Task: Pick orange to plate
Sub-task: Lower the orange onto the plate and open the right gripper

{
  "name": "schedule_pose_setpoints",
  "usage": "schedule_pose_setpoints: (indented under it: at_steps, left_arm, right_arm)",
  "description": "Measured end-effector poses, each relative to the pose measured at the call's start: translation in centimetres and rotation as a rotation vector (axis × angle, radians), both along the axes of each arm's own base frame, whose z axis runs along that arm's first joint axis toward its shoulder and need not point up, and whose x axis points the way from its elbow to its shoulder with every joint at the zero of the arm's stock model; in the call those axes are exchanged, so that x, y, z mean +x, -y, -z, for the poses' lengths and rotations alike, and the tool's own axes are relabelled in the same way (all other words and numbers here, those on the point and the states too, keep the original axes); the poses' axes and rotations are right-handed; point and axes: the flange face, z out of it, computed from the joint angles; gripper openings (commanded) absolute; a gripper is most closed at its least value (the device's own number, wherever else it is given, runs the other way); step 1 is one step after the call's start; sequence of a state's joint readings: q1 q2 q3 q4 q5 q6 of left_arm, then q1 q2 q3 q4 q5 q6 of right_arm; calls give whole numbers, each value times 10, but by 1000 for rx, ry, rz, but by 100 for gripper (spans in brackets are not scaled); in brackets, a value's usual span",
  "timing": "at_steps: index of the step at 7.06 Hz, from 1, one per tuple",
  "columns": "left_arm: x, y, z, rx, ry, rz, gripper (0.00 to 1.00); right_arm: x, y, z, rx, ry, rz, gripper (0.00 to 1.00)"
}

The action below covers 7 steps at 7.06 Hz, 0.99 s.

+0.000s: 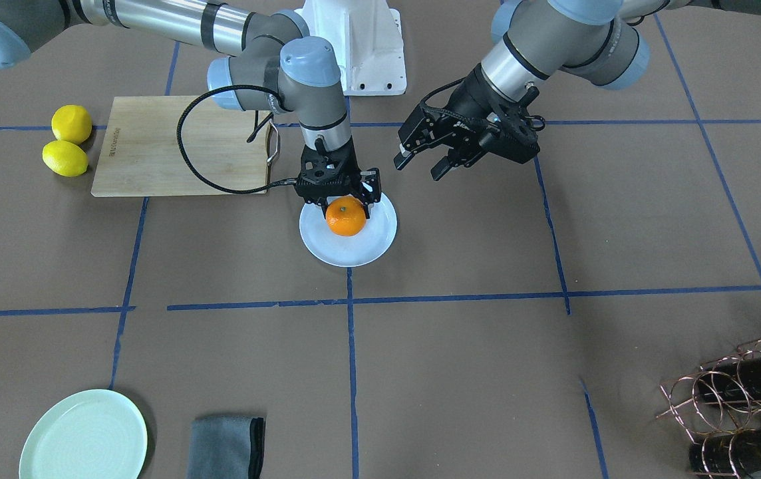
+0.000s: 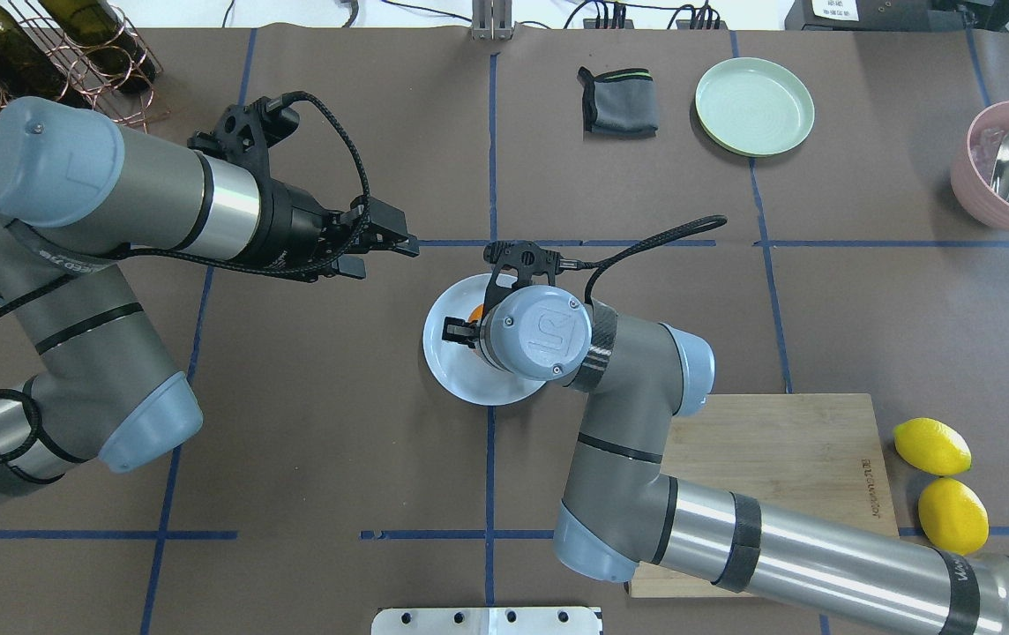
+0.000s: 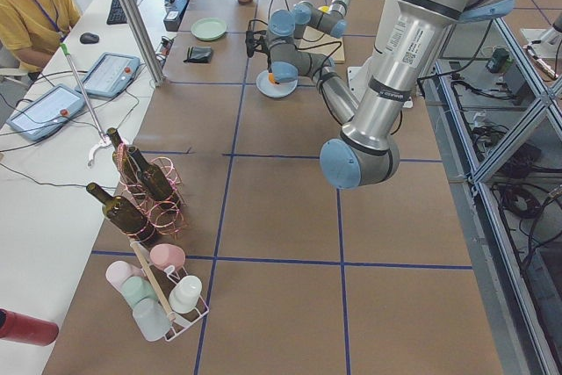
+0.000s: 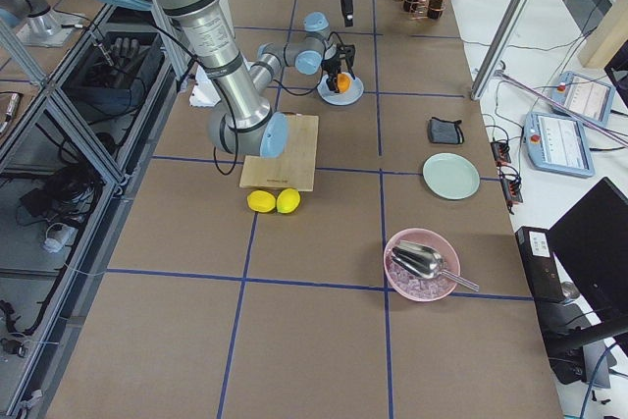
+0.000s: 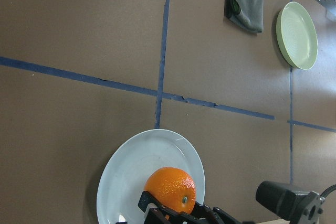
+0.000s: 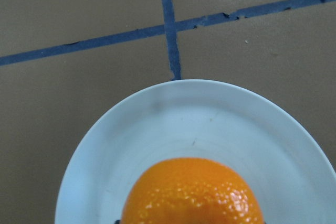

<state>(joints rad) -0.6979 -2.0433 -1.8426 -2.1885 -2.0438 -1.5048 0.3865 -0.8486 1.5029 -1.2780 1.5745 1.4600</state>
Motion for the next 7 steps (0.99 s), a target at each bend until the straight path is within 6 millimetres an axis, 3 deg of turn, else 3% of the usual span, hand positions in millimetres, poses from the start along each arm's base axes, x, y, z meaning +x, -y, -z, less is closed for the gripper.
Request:
schedule_pose_setpoints:
  at_steps: [2,5,7]
  left_arm:
    - [0,0,0,0,-1,1,79]
    - [0,0,0,1,-1,1,79]
    - [-5,-1,4,7,-8,4,79]
  right_arm:
    - [-5,-4,-5,7,-16,1,100]
    - [-5,-7,-7,17,-22,-2,100]
    - [12,-14,4,29,14,5,100]
